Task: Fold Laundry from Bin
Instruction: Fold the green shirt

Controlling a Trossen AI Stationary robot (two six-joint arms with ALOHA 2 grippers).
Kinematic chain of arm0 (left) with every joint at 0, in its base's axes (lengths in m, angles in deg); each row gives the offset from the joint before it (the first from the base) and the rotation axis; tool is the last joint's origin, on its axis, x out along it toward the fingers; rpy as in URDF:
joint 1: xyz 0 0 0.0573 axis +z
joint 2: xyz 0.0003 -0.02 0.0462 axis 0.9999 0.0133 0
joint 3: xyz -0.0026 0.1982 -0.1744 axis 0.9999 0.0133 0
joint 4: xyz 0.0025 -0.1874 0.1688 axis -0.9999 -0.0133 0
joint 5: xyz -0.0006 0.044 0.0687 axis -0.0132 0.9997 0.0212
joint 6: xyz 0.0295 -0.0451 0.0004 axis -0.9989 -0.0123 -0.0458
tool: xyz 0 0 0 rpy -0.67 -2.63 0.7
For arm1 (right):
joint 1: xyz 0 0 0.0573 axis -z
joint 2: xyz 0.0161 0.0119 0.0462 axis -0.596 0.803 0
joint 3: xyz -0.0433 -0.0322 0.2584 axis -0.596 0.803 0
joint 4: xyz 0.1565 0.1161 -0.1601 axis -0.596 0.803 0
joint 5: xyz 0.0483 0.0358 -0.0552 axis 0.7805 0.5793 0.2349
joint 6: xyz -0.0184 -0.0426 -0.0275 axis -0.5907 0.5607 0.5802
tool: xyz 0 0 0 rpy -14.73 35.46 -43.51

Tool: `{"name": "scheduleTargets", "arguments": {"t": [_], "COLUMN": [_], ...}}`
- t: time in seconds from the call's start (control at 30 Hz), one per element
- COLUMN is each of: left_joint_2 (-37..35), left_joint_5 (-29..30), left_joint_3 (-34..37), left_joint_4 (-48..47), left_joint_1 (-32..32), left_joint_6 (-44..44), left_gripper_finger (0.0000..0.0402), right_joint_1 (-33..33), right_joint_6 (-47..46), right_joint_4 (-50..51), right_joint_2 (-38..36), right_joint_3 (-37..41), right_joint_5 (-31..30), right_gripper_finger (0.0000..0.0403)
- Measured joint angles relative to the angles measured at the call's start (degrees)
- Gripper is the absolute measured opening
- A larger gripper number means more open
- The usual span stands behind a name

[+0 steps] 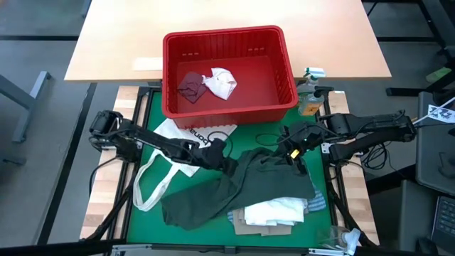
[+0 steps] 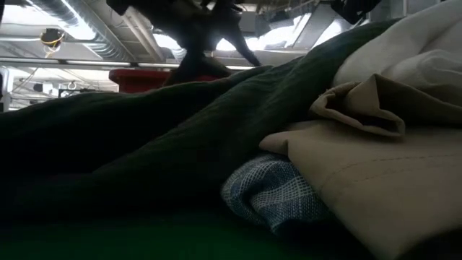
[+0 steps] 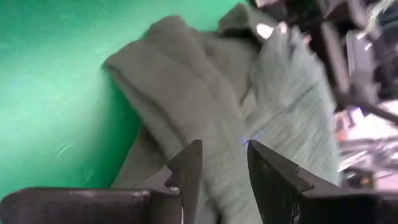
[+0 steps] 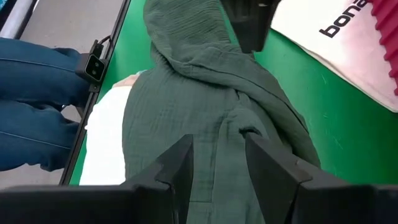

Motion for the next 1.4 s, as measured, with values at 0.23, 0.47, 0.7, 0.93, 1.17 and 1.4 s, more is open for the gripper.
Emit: {"name": "scheduleTargets", "arguments": {"t": [0.23,0.47,0.7,0.93,1.17,1.4], "left_joint_2": [0.0,0.69,5.52,7.21,7.14,7.13], "left_joint_5": [-0.32,0.07,-2.55,-2.81,-2.59,-4.56], "left_joint_3": [-0.02,-0.02,0.0,0.0,0.0,-0.02], "left_joint_4": [0.07,-0.85,3.09,10.58,17.43,17.21], "left_joint_1": [0.83,0.45,0.54,1.46,2.34,1.54], "left_joint_6": [10.74,14.65,18.72,18.27,8.3,0.17], "left_gripper_finger": [0.0121,0.0121,0.0121,0.0121,0.0086,0.0008], "right_joint_1": [0.0,0.0,0.0,0.0,0.0,0.0], "right_joint_6": [0.39,0.41,0.41,0.43,0.43,0.43], "right_joint_4": [-0.02,-0.02,0.27,0.96,0.98,1.03], "right_joint_2": [0.0,0.0,0.02,0.02,0.02,0.02], "right_joint_3": [0.0,0.0,0.0,0.0,0.0,0.0], "right_joint_5": [0.0,0.0,0.02,0.01,0.02,0.02], "right_gripper_finger": [0.0147,0.0147,0.0147,0.0147,0.0147,0.0147]}}
